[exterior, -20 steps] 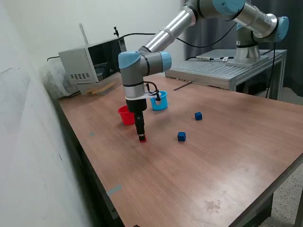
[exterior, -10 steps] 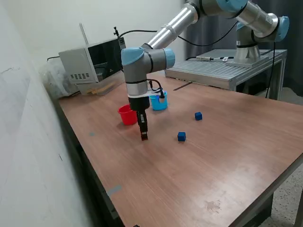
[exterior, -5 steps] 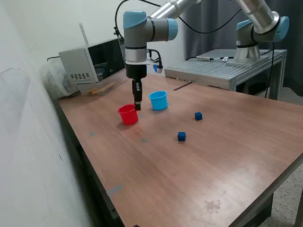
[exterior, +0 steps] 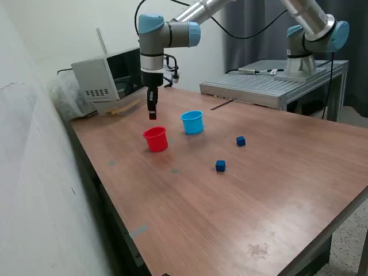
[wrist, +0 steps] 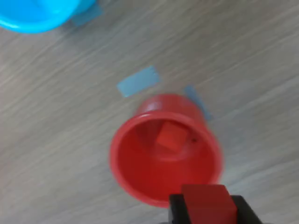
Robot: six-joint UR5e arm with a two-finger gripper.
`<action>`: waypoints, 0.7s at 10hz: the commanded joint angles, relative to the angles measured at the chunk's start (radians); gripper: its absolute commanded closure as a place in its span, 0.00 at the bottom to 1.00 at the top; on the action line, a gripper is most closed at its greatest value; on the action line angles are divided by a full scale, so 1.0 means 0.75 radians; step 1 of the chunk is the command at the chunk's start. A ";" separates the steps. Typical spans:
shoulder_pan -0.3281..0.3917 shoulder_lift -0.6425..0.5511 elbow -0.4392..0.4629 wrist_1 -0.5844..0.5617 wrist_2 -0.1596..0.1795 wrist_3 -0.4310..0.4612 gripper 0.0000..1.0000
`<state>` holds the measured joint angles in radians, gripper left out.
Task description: Place red objects in the red bin, and blue objects in the blue bin.
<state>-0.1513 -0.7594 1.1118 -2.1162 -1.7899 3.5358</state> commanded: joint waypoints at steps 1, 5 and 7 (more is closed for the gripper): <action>-0.033 0.037 0.002 -0.025 -0.004 -0.008 1.00; -0.062 0.088 -0.010 -0.046 -0.004 -0.012 0.00; -0.064 0.088 -0.012 -0.038 0.000 -0.057 0.00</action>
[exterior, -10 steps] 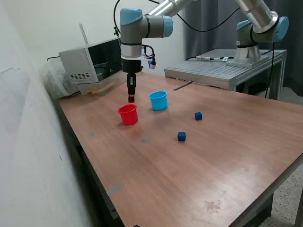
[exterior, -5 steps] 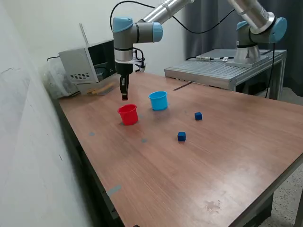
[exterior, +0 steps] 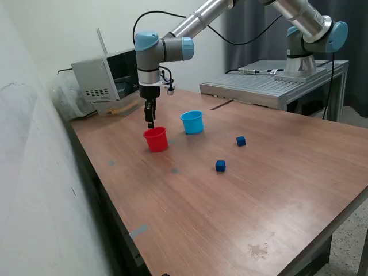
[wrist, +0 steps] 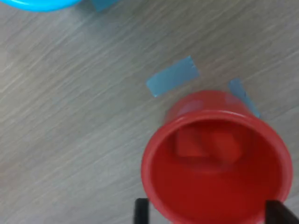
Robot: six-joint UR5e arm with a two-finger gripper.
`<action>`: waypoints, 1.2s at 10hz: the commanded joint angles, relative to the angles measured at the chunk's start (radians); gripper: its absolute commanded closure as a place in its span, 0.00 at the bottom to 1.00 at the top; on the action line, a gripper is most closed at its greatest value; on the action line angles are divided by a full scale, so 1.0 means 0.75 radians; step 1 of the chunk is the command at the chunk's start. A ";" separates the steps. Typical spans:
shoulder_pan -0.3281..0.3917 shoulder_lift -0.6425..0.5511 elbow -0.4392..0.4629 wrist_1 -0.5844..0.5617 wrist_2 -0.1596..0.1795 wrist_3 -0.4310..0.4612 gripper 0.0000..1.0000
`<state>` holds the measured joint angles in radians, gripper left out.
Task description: Place red objects in the red bin, and blue objects in the blue bin.
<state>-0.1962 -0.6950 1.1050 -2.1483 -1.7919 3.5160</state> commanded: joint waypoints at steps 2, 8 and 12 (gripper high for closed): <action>0.018 -0.038 0.003 0.068 0.017 -0.084 0.00; 0.298 -0.127 0.007 0.138 0.351 -0.574 0.00; 0.360 -0.041 0.012 0.203 0.393 -0.883 0.00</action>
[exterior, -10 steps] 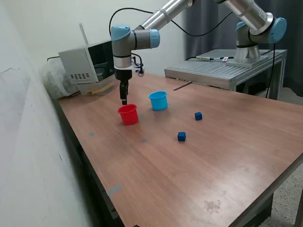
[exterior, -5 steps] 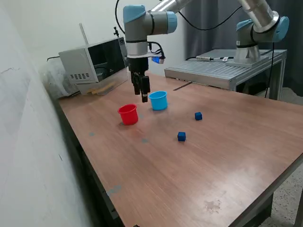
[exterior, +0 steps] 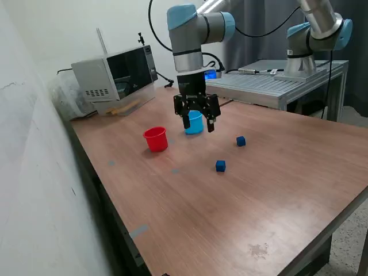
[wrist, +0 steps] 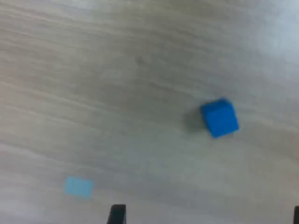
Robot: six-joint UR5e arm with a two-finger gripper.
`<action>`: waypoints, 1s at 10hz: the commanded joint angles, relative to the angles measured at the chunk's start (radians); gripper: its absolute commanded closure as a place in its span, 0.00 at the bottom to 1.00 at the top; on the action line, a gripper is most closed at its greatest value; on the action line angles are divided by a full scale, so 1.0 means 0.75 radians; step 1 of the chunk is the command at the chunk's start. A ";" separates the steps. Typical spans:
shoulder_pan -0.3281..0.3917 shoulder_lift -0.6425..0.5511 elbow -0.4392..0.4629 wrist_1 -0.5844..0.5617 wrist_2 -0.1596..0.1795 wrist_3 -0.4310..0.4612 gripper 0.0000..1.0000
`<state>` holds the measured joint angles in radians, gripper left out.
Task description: Place red objects in the red bin, and blue objects in the blue bin.
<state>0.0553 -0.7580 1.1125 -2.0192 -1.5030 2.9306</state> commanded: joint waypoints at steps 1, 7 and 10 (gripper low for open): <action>0.035 0.080 0.004 0.039 0.006 -0.148 0.00; 0.080 0.196 -0.037 0.039 -0.017 -0.216 0.00; 0.078 0.215 -0.047 0.042 -0.051 -0.212 0.00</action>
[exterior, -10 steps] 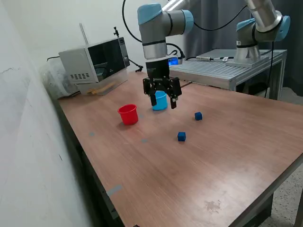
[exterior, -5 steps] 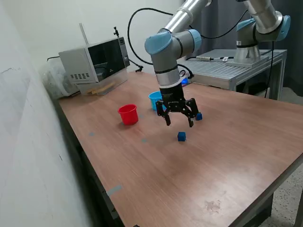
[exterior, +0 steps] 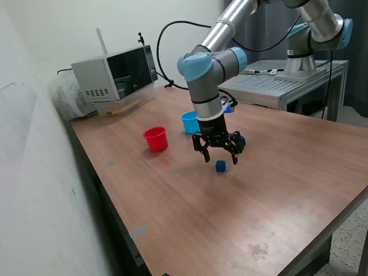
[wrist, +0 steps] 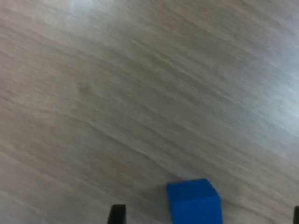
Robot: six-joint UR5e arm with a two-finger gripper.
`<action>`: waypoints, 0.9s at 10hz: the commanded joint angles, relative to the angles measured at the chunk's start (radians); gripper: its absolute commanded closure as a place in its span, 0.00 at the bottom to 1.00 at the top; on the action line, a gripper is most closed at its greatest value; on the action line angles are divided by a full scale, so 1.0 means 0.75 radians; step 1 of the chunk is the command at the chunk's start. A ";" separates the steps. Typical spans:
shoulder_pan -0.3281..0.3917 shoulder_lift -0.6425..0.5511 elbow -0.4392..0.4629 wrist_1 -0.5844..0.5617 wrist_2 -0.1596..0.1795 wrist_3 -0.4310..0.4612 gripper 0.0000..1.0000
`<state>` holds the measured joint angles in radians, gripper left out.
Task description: Place red objects in the red bin, and blue objects in the blue bin.
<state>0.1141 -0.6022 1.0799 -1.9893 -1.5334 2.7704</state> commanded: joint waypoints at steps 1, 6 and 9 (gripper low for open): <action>-0.001 0.007 -0.004 0.008 -0.015 0.004 0.00; -0.001 0.007 -0.016 0.034 -0.015 0.020 1.00; -0.001 0.009 -0.016 0.034 -0.015 0.027 1.00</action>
<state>0.1136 -0.5966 1.0682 -1.9642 -1.5448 2.7868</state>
